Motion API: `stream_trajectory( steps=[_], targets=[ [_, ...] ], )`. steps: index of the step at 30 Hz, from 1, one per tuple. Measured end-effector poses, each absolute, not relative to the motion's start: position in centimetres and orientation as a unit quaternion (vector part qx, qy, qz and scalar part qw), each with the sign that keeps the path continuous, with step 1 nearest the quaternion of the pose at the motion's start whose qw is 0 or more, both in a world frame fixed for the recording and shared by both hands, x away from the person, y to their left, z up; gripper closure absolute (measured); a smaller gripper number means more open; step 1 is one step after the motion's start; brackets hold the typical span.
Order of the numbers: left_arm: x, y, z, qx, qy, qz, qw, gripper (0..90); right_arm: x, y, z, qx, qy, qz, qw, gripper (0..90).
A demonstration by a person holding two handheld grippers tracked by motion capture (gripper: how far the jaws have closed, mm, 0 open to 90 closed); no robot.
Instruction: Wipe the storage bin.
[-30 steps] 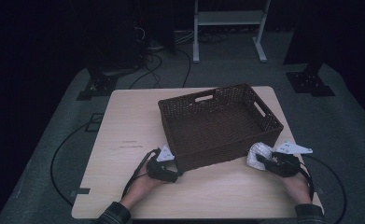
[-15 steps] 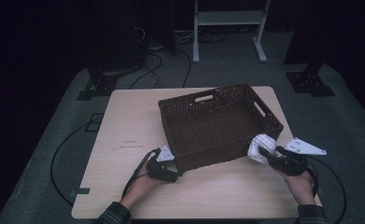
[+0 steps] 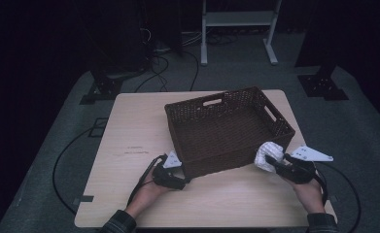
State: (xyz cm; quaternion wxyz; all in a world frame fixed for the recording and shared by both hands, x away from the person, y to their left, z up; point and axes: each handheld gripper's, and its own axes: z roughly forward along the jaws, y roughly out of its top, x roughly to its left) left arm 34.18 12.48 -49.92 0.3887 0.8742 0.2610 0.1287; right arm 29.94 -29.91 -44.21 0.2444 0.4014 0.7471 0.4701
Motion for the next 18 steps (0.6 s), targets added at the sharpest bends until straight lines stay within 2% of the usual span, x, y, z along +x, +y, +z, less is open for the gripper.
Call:
stream_trajectory(
  steps=[18],
  targets=[
    [34.2, 12.5, -49.9, 0.874, 0.262, 0.129, 0.389, 23.7, 31.1, -28.6, -47.0, 0.405, 0.787, 0.419, 0.202, 61.4]
  ],
)
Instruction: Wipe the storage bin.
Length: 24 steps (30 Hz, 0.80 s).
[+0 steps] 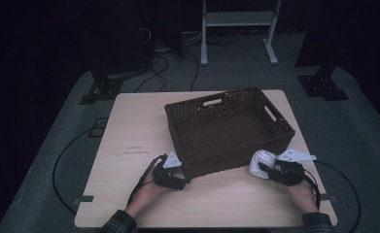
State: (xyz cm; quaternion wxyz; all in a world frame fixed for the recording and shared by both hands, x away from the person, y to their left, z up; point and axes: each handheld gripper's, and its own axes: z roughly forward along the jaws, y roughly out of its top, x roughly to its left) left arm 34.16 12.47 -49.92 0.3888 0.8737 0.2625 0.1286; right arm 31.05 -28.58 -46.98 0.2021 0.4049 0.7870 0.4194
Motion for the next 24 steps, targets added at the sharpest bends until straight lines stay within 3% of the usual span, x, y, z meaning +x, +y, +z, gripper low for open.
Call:
stream_trajectory(
  steps=[9, 24],
  targets=[
    [34.1, 12.5, -49.9, 0.874, 0.263, 0.128, 0.389, 23.7, 31.5, -28.3, -48.1, 0.411, 0.8, 0.399, 0.178, 61.3],
    [34.2, 12.5, -49.9, 0.874, 0.263, 0.128, 0.389, 23.7, 30.4, -28.2, -45.1, 0.388, 0.776, 0.447, 0.219, 61.3]
  ],
)
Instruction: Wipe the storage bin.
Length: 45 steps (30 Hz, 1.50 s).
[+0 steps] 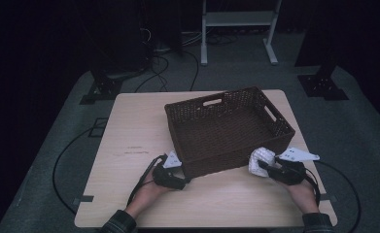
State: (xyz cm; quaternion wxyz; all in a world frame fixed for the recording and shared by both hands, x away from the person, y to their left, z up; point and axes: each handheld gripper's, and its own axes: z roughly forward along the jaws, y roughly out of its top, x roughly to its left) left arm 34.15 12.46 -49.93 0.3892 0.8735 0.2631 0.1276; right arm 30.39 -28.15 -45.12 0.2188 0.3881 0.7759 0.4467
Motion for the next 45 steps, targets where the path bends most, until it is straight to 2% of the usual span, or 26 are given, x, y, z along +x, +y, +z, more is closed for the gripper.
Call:
stream_trajectory(
  steps=[12, 45],
  targets=[
    [34.1, 12.5, -49.9, 0.874, 0.263, 0.128, 0.389, 23.7, 29.4, -27.7, -42.9, 0.368, 0.757, 0.486, 0.234, 61.3],
    [34.1, 12.5, -49.9, 0.874, 0.263, 0.128, 0.389, 23.7, 31.2, -26.9, -47.6, 0.388, 0.804, 0.415, 0.177, 61.3]
  ],
)
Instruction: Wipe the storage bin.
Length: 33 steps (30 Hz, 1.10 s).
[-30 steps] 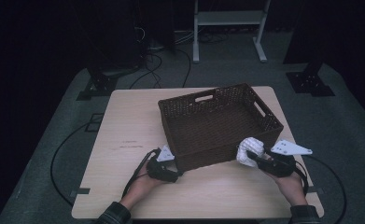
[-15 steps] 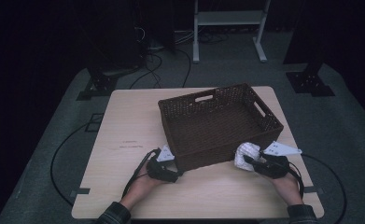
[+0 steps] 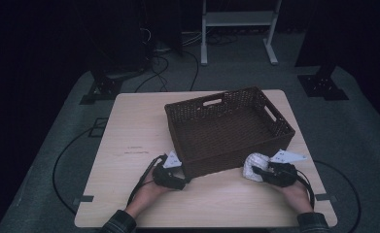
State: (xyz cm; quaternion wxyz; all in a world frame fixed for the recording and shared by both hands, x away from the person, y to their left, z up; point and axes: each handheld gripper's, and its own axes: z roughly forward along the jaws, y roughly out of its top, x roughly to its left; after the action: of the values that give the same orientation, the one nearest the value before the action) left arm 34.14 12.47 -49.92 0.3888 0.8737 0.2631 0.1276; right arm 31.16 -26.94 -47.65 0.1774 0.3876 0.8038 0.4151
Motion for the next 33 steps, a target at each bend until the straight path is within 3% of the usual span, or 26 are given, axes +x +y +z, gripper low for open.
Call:
stream_trajectory(
  steps=[7, 33],
  targets=[
    [34.1, 12.5, -49.9, 0.873, 0.264, 0.128, 0.389, 23.7, 31.1, -26.8, -47.8, 0.387, 0.806, 0.41, 0.178, 61.3],
    [34.1, 12.5, -49.9, 0.873, 0.264, 0.128, 0.389, 23.7, 29.2, -27.1, -42.1, 0.357, 0.758, 0.492, 0.236, 61.3]
  ],
)
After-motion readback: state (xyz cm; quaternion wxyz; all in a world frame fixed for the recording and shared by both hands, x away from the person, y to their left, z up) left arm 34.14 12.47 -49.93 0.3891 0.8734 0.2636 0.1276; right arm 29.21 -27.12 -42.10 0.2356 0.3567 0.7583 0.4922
